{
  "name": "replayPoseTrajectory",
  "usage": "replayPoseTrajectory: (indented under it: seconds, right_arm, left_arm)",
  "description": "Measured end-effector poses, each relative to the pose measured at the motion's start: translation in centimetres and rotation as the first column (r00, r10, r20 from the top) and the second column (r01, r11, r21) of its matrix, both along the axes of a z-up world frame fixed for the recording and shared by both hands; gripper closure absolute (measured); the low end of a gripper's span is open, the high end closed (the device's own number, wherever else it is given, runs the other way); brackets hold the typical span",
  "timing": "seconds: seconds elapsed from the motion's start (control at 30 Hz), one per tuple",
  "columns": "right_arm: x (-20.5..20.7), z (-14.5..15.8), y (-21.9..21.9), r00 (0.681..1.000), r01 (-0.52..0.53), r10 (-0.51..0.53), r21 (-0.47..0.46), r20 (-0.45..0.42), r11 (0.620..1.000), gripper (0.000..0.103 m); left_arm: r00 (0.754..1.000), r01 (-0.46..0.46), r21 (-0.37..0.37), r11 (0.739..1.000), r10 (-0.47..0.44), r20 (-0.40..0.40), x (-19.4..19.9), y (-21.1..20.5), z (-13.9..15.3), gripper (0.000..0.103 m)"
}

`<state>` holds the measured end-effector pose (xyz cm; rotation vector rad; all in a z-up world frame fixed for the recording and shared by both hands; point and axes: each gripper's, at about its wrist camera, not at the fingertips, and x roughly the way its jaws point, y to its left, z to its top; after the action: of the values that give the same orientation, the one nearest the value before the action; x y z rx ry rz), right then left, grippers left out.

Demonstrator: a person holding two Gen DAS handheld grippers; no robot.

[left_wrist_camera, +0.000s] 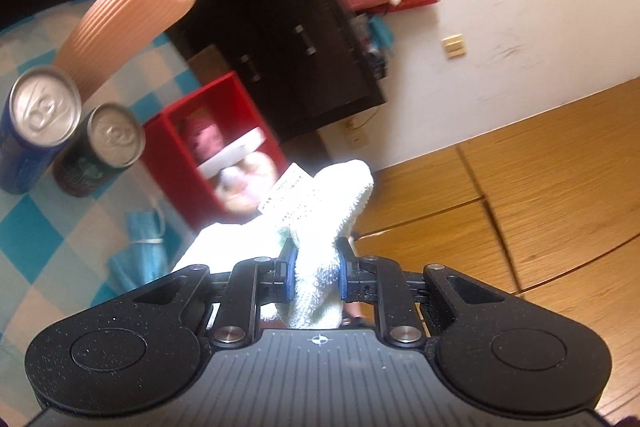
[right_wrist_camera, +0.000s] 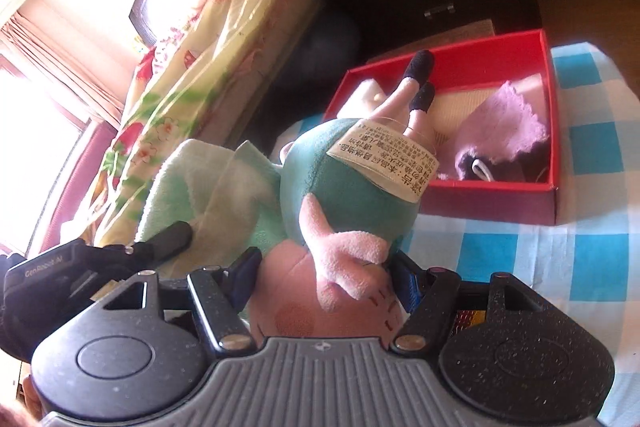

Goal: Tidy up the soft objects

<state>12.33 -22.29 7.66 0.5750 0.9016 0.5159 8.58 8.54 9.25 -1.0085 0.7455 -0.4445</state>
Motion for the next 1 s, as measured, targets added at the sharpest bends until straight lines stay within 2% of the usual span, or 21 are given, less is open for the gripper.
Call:
replayPoseTrajectory:
  seconds: [0.07,0.2,0.57,0.73,1.0]
  right_arm:
    - [-0.2,0.4,-0.3,1.0,0.006,-0.006,0.018,0.01,1.0,0.057]
    - [-0.3,1.3,-0.8,1.0,0.018,-0.019,0.049,0.025,0.999,0.057]
    - [-0.8,4.7,-2.6,0.991,0.059,-0.073,0.118,0.116,0.991,0.057]
    - [-0.9,5.4,-3.4,0.984,0.083,-0.102,0.129,0.147,0.988,0.057]
    - [-0.7,6.0,-5.2,0.971,0.144,-0.165,0.129,0.172,0.981,0.057]
  left_arm:
    - [0.998,0.002,0.005,1.0,-0.002,0.06,-0.6,0.0,1.4,0.085]
    - [0.997,0.002,-0.015,1.0,-0.001,0.075,-0.5,-0.5,2.0,0.087]
    - [0.978,0.035,-0.059,0.998,-0.022,0.208,0.4,-2.0,5.5,0.087]
    - [0.977,0.047,-0.064,0.997,-0.032,0.21,1.5,-3.2,5.4,0.087]
    - [0.966,0.042,-0.081,0.996,-0.02,0.257,3.1,-3.5,6.6,0.087]
